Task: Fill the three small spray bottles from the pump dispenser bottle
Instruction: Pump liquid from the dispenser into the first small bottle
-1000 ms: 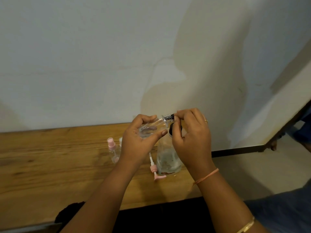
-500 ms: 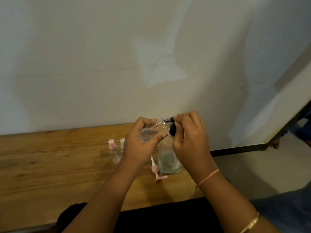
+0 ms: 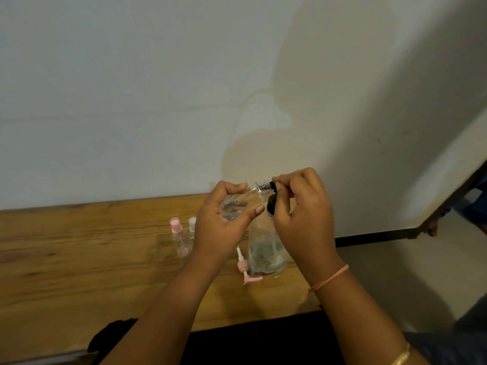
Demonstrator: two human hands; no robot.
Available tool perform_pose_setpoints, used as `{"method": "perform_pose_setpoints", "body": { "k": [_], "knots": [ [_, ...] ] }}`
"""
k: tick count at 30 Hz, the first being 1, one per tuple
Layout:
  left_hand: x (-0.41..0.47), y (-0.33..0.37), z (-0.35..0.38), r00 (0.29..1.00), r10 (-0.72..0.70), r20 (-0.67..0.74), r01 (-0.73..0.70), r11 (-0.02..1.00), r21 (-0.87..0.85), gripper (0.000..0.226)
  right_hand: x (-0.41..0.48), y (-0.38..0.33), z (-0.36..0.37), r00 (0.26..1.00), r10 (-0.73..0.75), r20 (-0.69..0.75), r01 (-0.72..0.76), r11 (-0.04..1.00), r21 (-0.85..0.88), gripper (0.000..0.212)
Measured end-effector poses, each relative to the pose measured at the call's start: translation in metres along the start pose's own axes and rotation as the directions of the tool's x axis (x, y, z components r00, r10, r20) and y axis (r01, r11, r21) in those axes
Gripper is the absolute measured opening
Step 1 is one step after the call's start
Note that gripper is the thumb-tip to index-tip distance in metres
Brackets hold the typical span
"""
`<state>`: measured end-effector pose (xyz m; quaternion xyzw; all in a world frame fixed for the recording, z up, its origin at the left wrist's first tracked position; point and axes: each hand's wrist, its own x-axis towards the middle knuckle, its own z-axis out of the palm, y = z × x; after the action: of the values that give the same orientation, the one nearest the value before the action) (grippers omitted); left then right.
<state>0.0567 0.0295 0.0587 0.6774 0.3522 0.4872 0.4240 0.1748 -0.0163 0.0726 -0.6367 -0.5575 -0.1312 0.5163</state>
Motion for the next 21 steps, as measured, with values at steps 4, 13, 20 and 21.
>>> {"method": "perform_pose_setpoints", "body": {
  "k": [4,13,20,21],
  "knots": [
    [0.001,-0.004,0.000,1.000,-0.015,-0.002,0.015,1.000,0.000,0.032,-0.004,0.000,0.003,0.999,-0.030,0.012,0.030,0.999,-0.026,0.015],
    [-0.001,-0.008,0.000,1.000,-0.006,-0.002,0.006,0.999,0.051,0.033,-0.010,0.004,0.003,0.999,-0.030,0.018,0.031,1.000,-0.007,0.018],
    [-0.002,-0.002,0.000,0.999,0.039,0.013,-0.039,0.999,0.010,0.030,-0.006,0.001,0.000,0.999,-0.031,-0.012,0.031,0.999,0.008,0.025],
    [-0.001,-0.002,0.000,0.999,0.044,0.014,-0.044,0.999,0.019,0.029,-0.004,0.002,-0.002,0.999,-0.038,-0.003,0.038,0.999,-0.009,0.025]
  ]
}}
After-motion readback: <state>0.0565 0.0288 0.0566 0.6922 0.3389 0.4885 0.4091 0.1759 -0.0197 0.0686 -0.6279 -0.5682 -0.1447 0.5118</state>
